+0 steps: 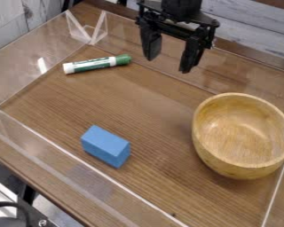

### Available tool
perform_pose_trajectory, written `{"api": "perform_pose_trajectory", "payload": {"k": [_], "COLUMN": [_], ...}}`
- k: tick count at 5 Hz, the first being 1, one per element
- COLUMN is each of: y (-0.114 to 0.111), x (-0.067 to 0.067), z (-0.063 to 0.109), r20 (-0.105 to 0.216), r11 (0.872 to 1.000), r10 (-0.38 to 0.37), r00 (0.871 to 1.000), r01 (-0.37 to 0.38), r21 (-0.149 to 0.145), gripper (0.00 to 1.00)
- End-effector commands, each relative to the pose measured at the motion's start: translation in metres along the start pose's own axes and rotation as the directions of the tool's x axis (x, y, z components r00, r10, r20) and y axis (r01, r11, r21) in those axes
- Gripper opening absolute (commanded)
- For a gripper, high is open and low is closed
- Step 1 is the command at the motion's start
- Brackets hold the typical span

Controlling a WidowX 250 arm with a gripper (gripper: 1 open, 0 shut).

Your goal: Put the blue block in the brown bowl

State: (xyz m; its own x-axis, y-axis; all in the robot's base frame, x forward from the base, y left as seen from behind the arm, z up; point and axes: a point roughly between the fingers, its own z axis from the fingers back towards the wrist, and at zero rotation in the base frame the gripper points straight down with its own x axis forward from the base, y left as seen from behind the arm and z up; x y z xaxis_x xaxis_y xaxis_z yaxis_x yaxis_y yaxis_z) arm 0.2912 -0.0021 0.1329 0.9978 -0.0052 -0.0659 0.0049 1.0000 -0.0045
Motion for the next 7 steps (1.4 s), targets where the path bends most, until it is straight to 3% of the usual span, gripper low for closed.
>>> {"api": "perform_pose_trajectory", "payload": {"k": [1,2,3,4,5,7], "y": [-0.001,0.0,0.002,0.003,0.003,0.012], "x": [-0.008,-0.03,-0.042,-0.051,-0.055,-0.068], "z": [-0.006,-0.008,-0.01,-0.012,-0.015,-0.022], "r20": [-0.01,0.008,0.011,0.011,0.007,-0.002], "r11": [0.999,0.983,0.947,0.902,0.853,0.715], "r10": [-0.05,-0.185,-0.32,-0.431,-0.522,-0.698], "r00": [0.999,0.983,0.947,0.902,0.853,0.716], "r01": [0.05,0.185,0.32,0.431,0.522,0.697], "r21": [0.002,0.006,0.013,0.021,0.025,0.05], "gripper": [1.0,1.0,1.0,1.0,1.0,1.0]}}
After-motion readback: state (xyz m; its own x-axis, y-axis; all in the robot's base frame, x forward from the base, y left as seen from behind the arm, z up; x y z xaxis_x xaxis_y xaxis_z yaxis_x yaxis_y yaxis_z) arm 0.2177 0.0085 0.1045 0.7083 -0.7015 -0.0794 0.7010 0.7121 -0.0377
